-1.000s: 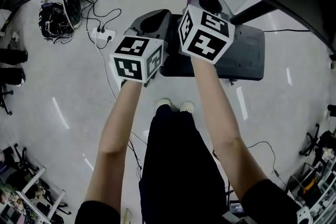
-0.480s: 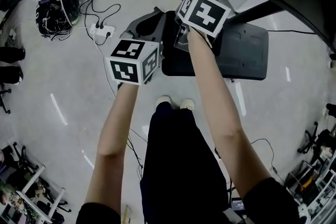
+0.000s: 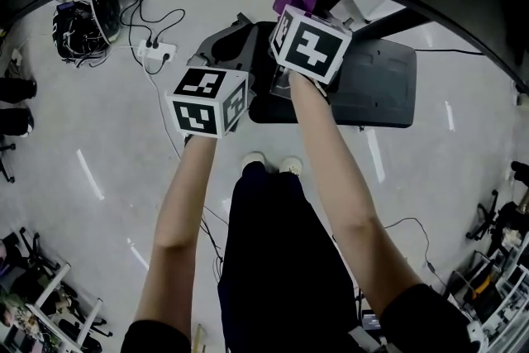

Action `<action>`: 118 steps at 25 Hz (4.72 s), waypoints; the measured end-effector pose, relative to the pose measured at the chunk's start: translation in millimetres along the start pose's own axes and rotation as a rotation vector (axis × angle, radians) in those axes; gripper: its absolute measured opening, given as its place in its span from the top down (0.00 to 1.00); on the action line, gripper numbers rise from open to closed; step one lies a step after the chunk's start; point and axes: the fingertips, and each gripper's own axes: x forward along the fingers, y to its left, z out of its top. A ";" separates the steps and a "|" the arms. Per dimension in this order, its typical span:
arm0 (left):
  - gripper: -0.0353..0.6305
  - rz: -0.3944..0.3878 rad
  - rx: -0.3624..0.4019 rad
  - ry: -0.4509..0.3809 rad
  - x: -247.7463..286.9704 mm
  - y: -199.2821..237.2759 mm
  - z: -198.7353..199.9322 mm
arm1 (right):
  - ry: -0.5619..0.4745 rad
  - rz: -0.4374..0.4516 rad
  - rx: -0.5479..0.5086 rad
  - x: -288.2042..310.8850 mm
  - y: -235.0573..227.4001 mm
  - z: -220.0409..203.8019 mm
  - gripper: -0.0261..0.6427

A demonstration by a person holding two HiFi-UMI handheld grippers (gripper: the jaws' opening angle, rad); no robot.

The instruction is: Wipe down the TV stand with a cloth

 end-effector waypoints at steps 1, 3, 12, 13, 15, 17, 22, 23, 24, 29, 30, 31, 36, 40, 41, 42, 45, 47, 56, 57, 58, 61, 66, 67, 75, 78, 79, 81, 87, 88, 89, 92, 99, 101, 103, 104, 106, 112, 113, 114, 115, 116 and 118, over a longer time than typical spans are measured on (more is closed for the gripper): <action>0.94 0.003 -0.001 -0.003 -0.2 -1.7 0.5 | -0.016 0.011 -0.021 -5.6 1.4 1.1 0.81; 0.94 0.007 -0.003 -0.011 -1.0 -5.9 1.7 | -0.055 0.042 -0.067 -18.7 5.8 5.8 0.81; 0.94 -0.032 0.038 -0.056 -4.0 -50.4 39.8 | -0.250 0.081 -0.134 -95.3 -10.6 64.8 0.81; 0.94 -0.039 0.047 -0.064 -3.6 -56.5 48.0 | -0.272 0.089 -0.127 -104.2 -14.2 74.3 0.81; 0.94 -0.055 0.068 -0.081 -1.9 -69.6 64.5 | -0.317 0.115 -0.114 -120.3 -21.3 92.2 0.81; 0.94 -0.073 0.084 -0.096 0.5 -81.7 75.7 | -0.364 0.131 -0.140 -132.2 -28.7 105.8 0.81; 0.94 -0.080 0.114 -0.082 10.2 -94.9 73.2 | -0.414 0.192 -0.281 -130.3 -37.5 114.2 0.81; 0.94 -0.078 0.113 -0.077 13.0 -96.1 69.7 | -0.416 0.206 -0.301 -126.5 -39.6 112.6 0.81; 0.94 -0.075 0.111 -0.071 15.8 -96.9 65.8 | -0.419 0.214 -0.324 -122.5 -41.9 110.7 0.81; 0.94 -0.060 0.108 -0.035 28.3 -91.7 44.2 | -0.408 0.267 -0.386 -98.0 -50.3 98.0 0.81; 0.94 -0.056 0.106 -0.030 31.0 -91.0 40.2 | -0.402 0.284 -0.385 -93.1 -53.1 95.2 0.81; 0.94 -0.053 0.103 -0.025 33.8 -90.6 36.3 | -0.399 0.298 -0.388 -88.5 -56.1 92.8 0.81; 0.94 -0.045 0.098 -0.002 47.5 -86.5 21.0 | -0.388 0.370 -0.397 -68.9 -66.5 83.4 0.81; 0.94 -0.034 0.091 0.017 57.6 -79.6 9.0 | -0.352 0.408 -0.394 -50.0 -73.9 71.5 0.81; 0.94 -0.031 0.089 0.023 59.5 -79.2 6.0 | -0.338 0.405 -0.401 -45.4 -76.8 67.7 0.81; 0.94 -0.029 0.089 0.028 61.1 -79.3 3.0 | -0.325 0.403 -0.407 -41.2 -79.8 63.8 0.81; 0.94 -0.025 0.085 0.042 64.4 -78.4 -6.6 | -0.293 0.402 -0.411 -29.4 -86.9 52.6 0.81; 0.94 -0.023 0.082 0.046 65.9 -74.5 -12.9 | -0.270 0.405 -0.405 -19.5 -89.2 44.4 0.81; 0.94 -0.010 0.061 0.085 72.9 -63.4 -47.7 | -0.152 0.427 -0.386 20.8 -100.9 5.2 0.81; 0.94 -0.011 0.060 0.090 72.9 -62.6 -51.2 | -0.136 0.426 -0.386 24.8 -101.2 0.1 0.81; 0.94 -0.012 0.059 0.094 72.6 -60.8 -54.5 | -0.119 0.426 -0.384 29.1 -100.5 -5.1 0.81; 0.94 -0.015 0.055 0.098 70.7 -56.5 -59.9 | -0.082 0.431 -0.351 37.6 -97.5 -17.4 0.81; 0.94 -0.021 0.051 0.097 68.8 -57.4 -60.7 | -0.051 0.424 -0.332 42.8 -99.3 -26.6 0.81; 0.94 -0.020 0.050 0.096 68.0 -57.6 -59.7 | -0.050 0.417 -0.333 42.3 -100.6 -26.9 0.81; 0.94 -0.048 0.087 0.061 64.5 -75.3 -18.5 | -0.160 0.333 -0.297 3.5 -120.2 14.3 0.81; 0.94 -0.079 0.121 0.032 65.3 -91.3 12.7 | -0.252 0.256 -0.275 -22.8 -134.3 51.2 0.81; 0.94 -0.091 0.134 0.025 66.1 -98.1 22.1 | -0.285 0.221 -0.276 -31.8 -140.1 63.2 0.81; 0.94 -0.120 0.156 0.014 69.1 -113.3 37.4 | -0.346 0.153 -0.285 -49.3 -151.7 85.0 0.81; 0.94 -0.197 0.193 -0.004 83.0 -155.6 59.3 | -0.466 0.021 -0.298 -86.7 -184.0 131.4 0.81; 0.94 -0.206 0.194 -0.005 84.9 -161.0 60.2 | -0.478 0.006 -0.303 -90.0 -188.8 136.5 0.81; 0.94 -0.213 0.195 -0.005 86.7 -165.3 59.9 | -0.488 -0.004 -0.310 -92.0 -192.7 140.6 0.81; 0.94 -0.222 0.187 0.003 93.1 -172.7 53.2 | -0.501 -0.015 -0.341 -89.4 -197.8 143.1 0.81; 0.94 -0.242 0.149 0.023 103.7 -181.1 33.7 | -0.457 -0.029 -0.353 -67.6 -203.1 114.3 0.81; 0.94 -0.244 0.142 0.033 106.4 -181.4 26.2 | -0.439 -0.028 -0.361 -59.0 -205.0 103.7 0.81; 0.94 -0.244 0.135 0.038 107.9 -181.8 19.8 | -0.417 -0.023 -0.358 -51.2 -208.1 92.2 0.81; 0.94 -0.244 0.131 0.038 108.1 -181.9 17.7 | -0.405 -0.022 -0.354 -47.5 -209.6 86.2 0.81; 0.94 -0.245 0.124 0.039 108.7 -181.9 15.1 | -0.380 -0.020 -0.351 -40.1 -212.3 75.2 0.81; 0.94 -0.254 0.114 0.040 113.7 -183.4 9.5 | -0.320 -0.017 -0.342 -17.9 -220.6 45.5 0.81; 0.94 -0.257 0.113 0.039 114.7 -182.7 9.0 | -0.308 -0.018 -0.335 -13.6 -221.1 40.1 0.81; 0.94 -0.260 0.112 0.039 115.5 -182.4 8.4 | -0.293 -0.018 -0.326 -9.5 -221.8 34.1 0.81; 0.94 -0.262 0.112 0.039 116.1 -183.1 7.6 | -0.277 -0.018 -0.319 -5.9 -223.1 27.7 0.81; 0.94 -0.265 0.112 0.041 116.4 -184.6 6.7 | -0.261 -0.019 -0.316 -3.0 -224.9 21.6 0.81; 0.94 -0.269 0.114 0.043 116.8 -188.5 5.4 | -0.234 -0.022 -0.324 1.4 -228.8 11.7 0.81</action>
